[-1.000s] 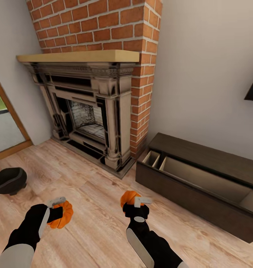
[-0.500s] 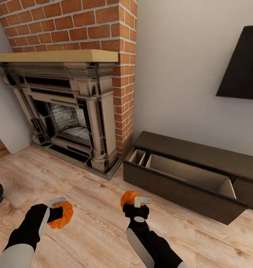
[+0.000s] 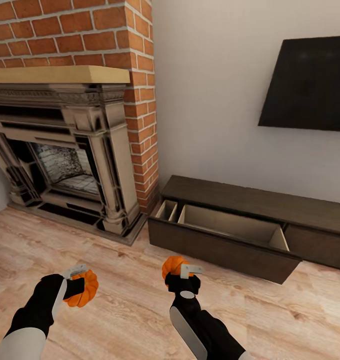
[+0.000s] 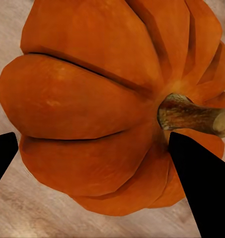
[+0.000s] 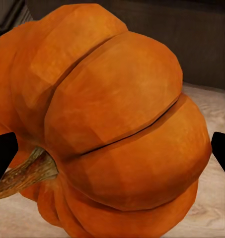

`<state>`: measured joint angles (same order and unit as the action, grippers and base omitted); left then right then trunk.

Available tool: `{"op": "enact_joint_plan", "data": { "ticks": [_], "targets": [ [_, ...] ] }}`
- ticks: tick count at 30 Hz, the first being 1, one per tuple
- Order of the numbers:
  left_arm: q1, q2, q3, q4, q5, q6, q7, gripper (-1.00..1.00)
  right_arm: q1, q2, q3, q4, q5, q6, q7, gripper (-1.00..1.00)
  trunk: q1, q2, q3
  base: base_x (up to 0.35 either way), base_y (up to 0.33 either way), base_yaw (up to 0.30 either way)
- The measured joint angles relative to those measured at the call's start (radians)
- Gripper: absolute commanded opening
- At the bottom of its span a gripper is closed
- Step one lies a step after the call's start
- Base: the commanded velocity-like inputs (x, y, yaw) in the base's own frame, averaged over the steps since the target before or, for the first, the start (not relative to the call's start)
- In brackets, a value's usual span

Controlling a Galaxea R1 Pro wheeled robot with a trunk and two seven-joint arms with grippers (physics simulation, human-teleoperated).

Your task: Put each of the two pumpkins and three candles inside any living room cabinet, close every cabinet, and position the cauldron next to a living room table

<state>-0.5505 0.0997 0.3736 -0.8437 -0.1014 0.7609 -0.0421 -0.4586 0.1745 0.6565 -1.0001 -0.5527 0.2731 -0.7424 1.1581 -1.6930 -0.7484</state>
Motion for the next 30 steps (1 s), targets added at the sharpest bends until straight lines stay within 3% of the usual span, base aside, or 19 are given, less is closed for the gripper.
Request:
{"op": "enact_joint_plan", "data": {
  "ticks": [30],
  "targets": [
    [0.0,0.0,-0.003,0.0,0.0,0.0,0.0,-1.0,0.0,0.0,0.0,0.0,0.0,0.0,0.0,-1.0,0.0,0.0,0.0,0.045,0.065,-0.28]
  ]
}}
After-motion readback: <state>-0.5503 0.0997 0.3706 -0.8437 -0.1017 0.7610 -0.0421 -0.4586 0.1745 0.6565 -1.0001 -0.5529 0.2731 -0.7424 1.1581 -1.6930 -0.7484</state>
